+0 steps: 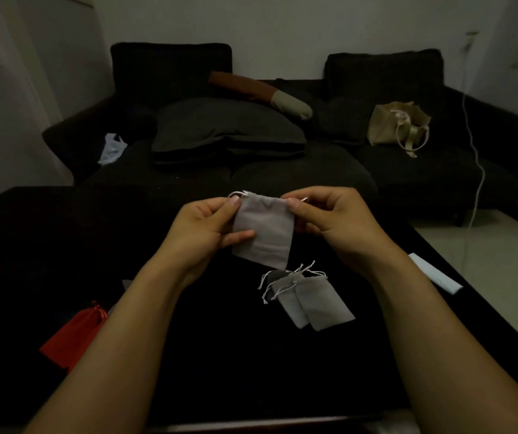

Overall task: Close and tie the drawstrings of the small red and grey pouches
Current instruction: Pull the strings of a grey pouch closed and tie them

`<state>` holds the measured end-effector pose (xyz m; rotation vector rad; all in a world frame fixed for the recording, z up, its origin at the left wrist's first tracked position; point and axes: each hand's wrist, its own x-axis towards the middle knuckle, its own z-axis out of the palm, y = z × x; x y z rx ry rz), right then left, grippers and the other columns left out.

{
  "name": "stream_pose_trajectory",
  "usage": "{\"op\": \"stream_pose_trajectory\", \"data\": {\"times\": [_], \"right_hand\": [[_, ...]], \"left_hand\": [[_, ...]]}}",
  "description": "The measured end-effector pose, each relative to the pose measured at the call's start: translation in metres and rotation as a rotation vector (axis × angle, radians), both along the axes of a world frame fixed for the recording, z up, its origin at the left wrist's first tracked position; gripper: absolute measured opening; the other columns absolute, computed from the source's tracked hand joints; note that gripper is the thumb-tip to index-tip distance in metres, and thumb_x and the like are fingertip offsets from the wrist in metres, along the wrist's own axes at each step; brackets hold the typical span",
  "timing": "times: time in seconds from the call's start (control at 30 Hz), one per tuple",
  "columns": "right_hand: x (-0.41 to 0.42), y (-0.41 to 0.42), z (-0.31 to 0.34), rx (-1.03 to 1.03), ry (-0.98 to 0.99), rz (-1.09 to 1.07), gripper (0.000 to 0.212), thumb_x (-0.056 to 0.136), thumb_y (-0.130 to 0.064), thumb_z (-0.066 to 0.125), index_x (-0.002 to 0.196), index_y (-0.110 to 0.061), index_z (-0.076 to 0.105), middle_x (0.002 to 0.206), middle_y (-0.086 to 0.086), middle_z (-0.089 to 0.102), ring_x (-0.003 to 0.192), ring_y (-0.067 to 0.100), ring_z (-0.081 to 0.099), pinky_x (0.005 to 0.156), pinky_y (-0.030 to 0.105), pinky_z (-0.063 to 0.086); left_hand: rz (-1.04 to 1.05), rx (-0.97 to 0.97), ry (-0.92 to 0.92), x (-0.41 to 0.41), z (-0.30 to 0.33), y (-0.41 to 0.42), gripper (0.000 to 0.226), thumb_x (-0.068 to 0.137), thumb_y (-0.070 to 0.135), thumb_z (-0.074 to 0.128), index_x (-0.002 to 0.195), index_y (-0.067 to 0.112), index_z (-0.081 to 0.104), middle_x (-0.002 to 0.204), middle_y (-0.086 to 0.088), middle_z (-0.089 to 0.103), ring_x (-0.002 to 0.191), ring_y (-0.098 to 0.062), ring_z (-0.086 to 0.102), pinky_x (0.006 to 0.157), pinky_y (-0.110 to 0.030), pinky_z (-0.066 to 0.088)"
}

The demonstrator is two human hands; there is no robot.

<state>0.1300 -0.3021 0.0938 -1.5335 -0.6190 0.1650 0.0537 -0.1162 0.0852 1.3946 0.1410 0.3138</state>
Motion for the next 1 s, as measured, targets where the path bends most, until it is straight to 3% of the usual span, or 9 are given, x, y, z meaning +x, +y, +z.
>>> {"op": "stream_pose_trajectory", "data": {"times": [0.17,0.3,0.47,0.6,0.7,0.8,0.87,0.93,1.0], "right_hand": [[0.001,-0.005,0.007,0.145,0.122,-0.05,0.01,0.086,-0.009,0.071,0.094,-0.008,0.076,0.088,0.008,0.076,0.078,0.013,0.072,0.07,0.023,0.057],[0.003,-0.018,0.009,0.229,0.229,-0.025,0.019,0.078,-0.011,0.072,0.096,-0.005,0.075,0.083,0.007,0.075,0.068,0.009,0.066,0.069,0.024,0.058],[0.007,-0.034,0.01,-0.014,0.08,-0.082,0.012,0.084,-0.002,0.07,0.095,-0.003,0.075,0.084,0.011,0.075,0.07,0.016,0.069,0.067,0.022,0.059],[0.005,-0.038,0.012,-0.13,-0.006,-0.104,0.013,0.086,-0.005,0.068,0.091,0.006,0.071,0.073,0.012,0.068,0.057,0.012,0.061,0.056,0.019,0.055],[0.002,-0.028,0.01,0.048,0.134,-0.051,0.025,0.093,-0.021,0.06,0.096,0.003,0.064,0.072,0.003,0.066,0.063,0.01,0.057,0.053,0.018,0.048],[-0.005,-0.014,0.01,0.494,0.485,0.229,0.033,0.093,-0.036,0.052,0.116,-0.013,0.048,0.084,0.0,0.073,0.063,0.006,0.059,0.051,0.017,0.037],[-0.011,-0.008,0.011,0.662,0.62,0.406,0.024,0.098,-0.041,0.044,0.093,-0.018,0.048,0.078,-0.001,0.073,0.053,0.003,0.053,0.046,0.012,0.025],[-0.016,-0.003,0.01,0.722,0.663,0.478,0.034,0.1,-0.044,0.041,0.073,-0.023,0.039,0.068,-0.004,0.066,0.044,0.004,0.041,0.047,0.013,0.014],[-0.015,0.003,0.008,0.716,0.67,0.431,0.038,0.1,-0.042,0.043,0.068,-0.022,0.043,0.057,-0.007,0.05,0.041,0.005,0.033,0.046,0.014,0.011]], "left_hand": [[0.066,0.072,-0.025,0.0,0.007,-0.003,0.022,0.098,0.018,0.055,0.096,0.004,0.071,0.087,-0.011,0.075,0.077,-0.016,0.073,0.067,-0.022,0.06],[0.012,0.111,0.039,-0.006,0.01,0.004,0.02,0.094,0.02,0.059,0.093,0.005,0.073,0.09,-0.01,0.077,0.082,-0.016,0.075,0.061,-0.019,0.057],[-0.154,0.183,0.157,-0.015,0.011,0.026,0.028,0.073,0.037,0.067,0.076,0.012,0.079,0.092,-0.003,0.077,0.089,-0.01,0.072,0.068,-0.018,0.055],[-0.193,-0.035,0.059,-0.014,0.01,0.028,0.038,0.081,0.041,0.056,0.055,0.016,0.07,0.104,0.001,0.076,0.097,-0.009,0.065,0.09,-0.026,0.045],[-0.283,-0.369,-0.04,-0.007,0.009,0.017,0.037,0.089,0.046,0.048,0.062,0.022,0.054,0.122,0.0,0.07,0.097,-0.008,0.063,0.084,-0.024,0.04],[-0.289,-0.683,-0.104,0.0,0.005,-0.003,0.034,0.095,0.045,0.047,0.072,0.02,0.052,0.105,0.0,0.075,0.069,-0.006,0.061,0.065,-0.018,0.04],[-0.282,-0.78,-0.115,0.002,0.003,-0.013,0.026,0.094,0.044,0.05,0.082,0.023,0.057,0.086,0.005,0.074,0.061,-0.002,0.057,0.064,-0.014,0.038],[-0.301,-0.805,-0.106,0.003,0.002,-0.019,0.022,0.092,0.044,0.054,0.083,0.025,0.059,0.075,0.01,0.067,0.062,-0.001,0.055,0.073,-0.015,0.039],[-0.294,-0.783,-0.103,0.003,0.002,-0.02,0.027,0.092,0.045,0.052,0.075,0.024,0.058,0.065,0.01,0.057,0.053,-0.001,0.047,0.055,-0.012,0.035]]}}
